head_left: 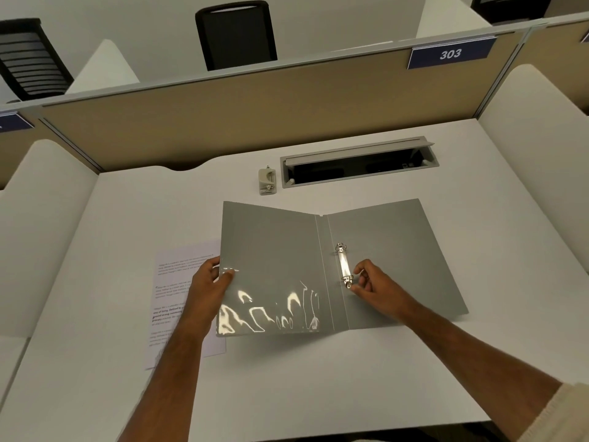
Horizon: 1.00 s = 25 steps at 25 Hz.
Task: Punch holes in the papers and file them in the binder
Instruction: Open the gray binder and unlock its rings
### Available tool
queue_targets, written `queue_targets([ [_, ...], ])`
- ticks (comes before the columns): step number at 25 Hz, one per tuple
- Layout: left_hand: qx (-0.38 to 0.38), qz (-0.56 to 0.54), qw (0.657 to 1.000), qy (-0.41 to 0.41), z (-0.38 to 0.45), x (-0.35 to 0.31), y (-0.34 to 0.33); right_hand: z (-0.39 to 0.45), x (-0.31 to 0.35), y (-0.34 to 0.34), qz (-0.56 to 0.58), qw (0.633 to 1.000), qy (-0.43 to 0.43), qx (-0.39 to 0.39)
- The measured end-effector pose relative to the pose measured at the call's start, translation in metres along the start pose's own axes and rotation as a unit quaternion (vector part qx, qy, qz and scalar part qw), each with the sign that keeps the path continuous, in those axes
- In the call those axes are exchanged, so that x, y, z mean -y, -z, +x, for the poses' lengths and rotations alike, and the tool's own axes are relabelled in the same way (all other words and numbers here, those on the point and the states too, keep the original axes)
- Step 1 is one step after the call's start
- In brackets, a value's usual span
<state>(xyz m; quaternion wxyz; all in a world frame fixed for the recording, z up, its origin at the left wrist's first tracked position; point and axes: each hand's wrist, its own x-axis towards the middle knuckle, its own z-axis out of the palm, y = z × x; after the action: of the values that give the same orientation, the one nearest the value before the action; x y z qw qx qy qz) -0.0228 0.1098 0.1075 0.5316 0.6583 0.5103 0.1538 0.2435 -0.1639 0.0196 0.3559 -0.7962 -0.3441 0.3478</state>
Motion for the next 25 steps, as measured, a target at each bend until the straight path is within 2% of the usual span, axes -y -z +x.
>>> queue_targets([
  [3,-0.007,0.041,0.999,0.013,0.009,0.015,-0.002,0.005,-0.002,0.0,-0.001,1.0,-0.008,0.018],
  [6,-0.05,0.145,0.988,0.005,0.013,0.025,-0.009,0.012,-0.004,0.001,-0.012,0.999,-0.007,0.039],
  [8,-0.09,0.27,0.959,-0.012,0.011,0.024,-0.02,0.017,-0.003,0.003,-0.013,0.998,-0.009,0.057],
  [10,-0.098,0.364,0.924,-0.059,0.011,0.022,-0.036,0.021,-0.001,0.007,-0.018,0.997,-0.009,0.074],
  [14,-0.049,0.403,0.909,-0.099,0.021,0.015,-0.08,0.028,-0.002,0.013,-0.031,0.993,-0.01,0.112],
  [19,0.052,0.4,0.905,-0.137,0.034,-0.001,-0.141,0.037,-0.001,0.02,-0.035,0.986,-0.026,0.16],
  [23,0.126,0.401,0.89,-0.175,0.046,-0.012,-0.179,0.041,0.002,0.021,-0.032,0.984,-0.038,0.172],
  [25,0.161,0.373,0.895,-0.183,0.052,-0.016,-0.194,0.044,0.0,0.021,-0.028,0.983,-0.044,0.175],
])
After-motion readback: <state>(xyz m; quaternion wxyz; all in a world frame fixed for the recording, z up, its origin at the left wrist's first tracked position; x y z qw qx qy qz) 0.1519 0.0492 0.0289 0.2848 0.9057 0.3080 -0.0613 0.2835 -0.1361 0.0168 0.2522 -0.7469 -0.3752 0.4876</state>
